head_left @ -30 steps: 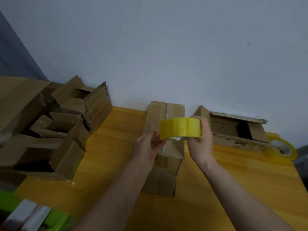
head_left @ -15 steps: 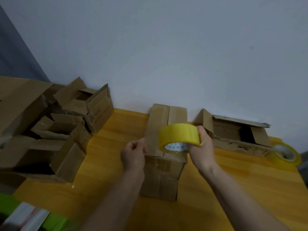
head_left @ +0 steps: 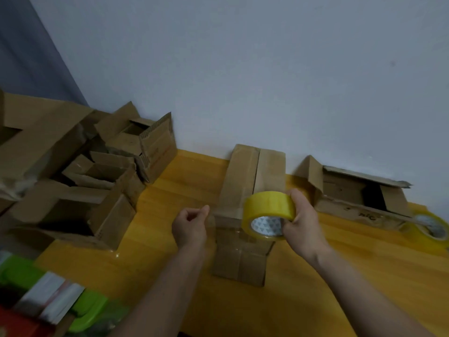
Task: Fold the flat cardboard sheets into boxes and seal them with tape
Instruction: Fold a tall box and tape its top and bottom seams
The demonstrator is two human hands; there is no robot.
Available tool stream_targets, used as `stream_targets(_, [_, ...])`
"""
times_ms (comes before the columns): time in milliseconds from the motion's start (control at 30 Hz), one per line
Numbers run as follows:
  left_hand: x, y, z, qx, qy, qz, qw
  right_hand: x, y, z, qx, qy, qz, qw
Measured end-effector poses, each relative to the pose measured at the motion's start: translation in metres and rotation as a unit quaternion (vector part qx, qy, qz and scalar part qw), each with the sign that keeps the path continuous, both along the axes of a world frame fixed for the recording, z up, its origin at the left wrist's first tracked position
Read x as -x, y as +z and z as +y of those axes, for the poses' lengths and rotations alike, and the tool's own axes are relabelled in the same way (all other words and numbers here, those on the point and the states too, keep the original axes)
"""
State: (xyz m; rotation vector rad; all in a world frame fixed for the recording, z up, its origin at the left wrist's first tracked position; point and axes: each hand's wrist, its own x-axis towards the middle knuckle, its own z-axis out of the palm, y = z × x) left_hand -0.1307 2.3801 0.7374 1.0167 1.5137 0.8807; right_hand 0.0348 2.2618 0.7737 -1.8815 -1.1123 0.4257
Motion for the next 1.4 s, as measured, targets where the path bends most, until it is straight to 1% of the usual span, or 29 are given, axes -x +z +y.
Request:
stream_targets(100, [0.005, -0.006, 0.005, 0.018, 0.027, 0.000, 0.999, -0.005, 0.002, -0.007, 0.072, 0.006, -0.143, 0.987])
stream_targets(133, [0.005, -0.007, 0.006, 0.017, 0.021, 0.000, 1.000, -0.007, 0.002, -0.009, 0.077, 0.004, -0.156, 0.985])
stream_targets(167, [0.005, -0.008, 0.006, 0.015, 0.014, 0.003, 1.000, -0.008, 0.002, -0.012, 0.070, 0.002, -0.146, 0.987])
stream_targets(200, [0.004, -0.008, 0.006, 0.016, 0.009, 0.003, 1.000, -0.008, 0.003, -0.014, 0.051, -0.005, -0.114, 0.992])
stream_targets(300, [-0.001, -0.007, 0.008, 0.021, -0.008, 0.005, 1.000, -0.009, 0.006, -0.015, -0.044, -0.046, -0.014, 0.998])
stream_targets(333, [-0.002, -0.006, 0.009, 0.019, -0.019, 0.015, 1.000, -0.009, 0.006, -0.016, -0.066, -0.050, 0.000, 0.997])
stream_targets(400, [-0.004, -0.007, 0.011, 0.013, -0.036, 0.035, 0.999, -0.008, 0.005, -0.017, -0.074, -0.043, 0.005, 0.996])
stream_targets(467, [-0.005, -0.008, 0.011, 0.012, -0.050, 0.054, 0.997, -0.009, 0.003, -0.018, -0.043, -0.026, 0.003, 0.999])
stream_targets(567, [-0.006, -0.013, 0.015, 0.027, -0.059, 0.094, 0.993, -0.016, 0.007, -0.017, 0.035, 0.007, 0.005, 0.999])
stream_targets(667, [-0.004, -0.016, 0.018, 0.021, -0.051, 0.072, 0.996, -0.019, 0.016, -0.013, 0.106, 0.030, 0.047, 0.993])
stream_targets(733, [-0.003, -0.019, 0.017, 0.010, -0.053, 0.071, 0.996, -0.020, 0.021, -0.010, 0.121, 0.020, 0.040, 0.992])
stream_targets(867, [-0.004, -0.026, 0.014, 0.008, -0.062, 0.085, 0.994, -0.024, 0.022, -0.002, 0.094, -0.015, 0.031, 0.995])
stream_targets(933, [-0.007, -0.029, 0.012, 0.010, -0.062, 0.094, 0.994, -0.025, 0.022, 0.001, 0.089, -0.015, 0.020, 0.996])
stream_targets(1133, [-0.014, -0.037, 0.014, -0.003, -0.064, 0.105, 0.992, -0.028, 0.022, 0.008, 0.120, -0.028, -0.035, 0.992])
stream_targets(1267, [-0.017, -0.039, 0.018, -0.026, -0.063, 0.103, 0.992, -0.028, 0.016, 0.008, 0.128, -0.026, -0.039, 0.991])
stream_targets(1400, [-0.019, -0.045, 0.021, -0.021, -0.058, 0.095, 0.994, -0.029, 0.012, 0.011, 0.121, -0.030, -0.042, 0.991])
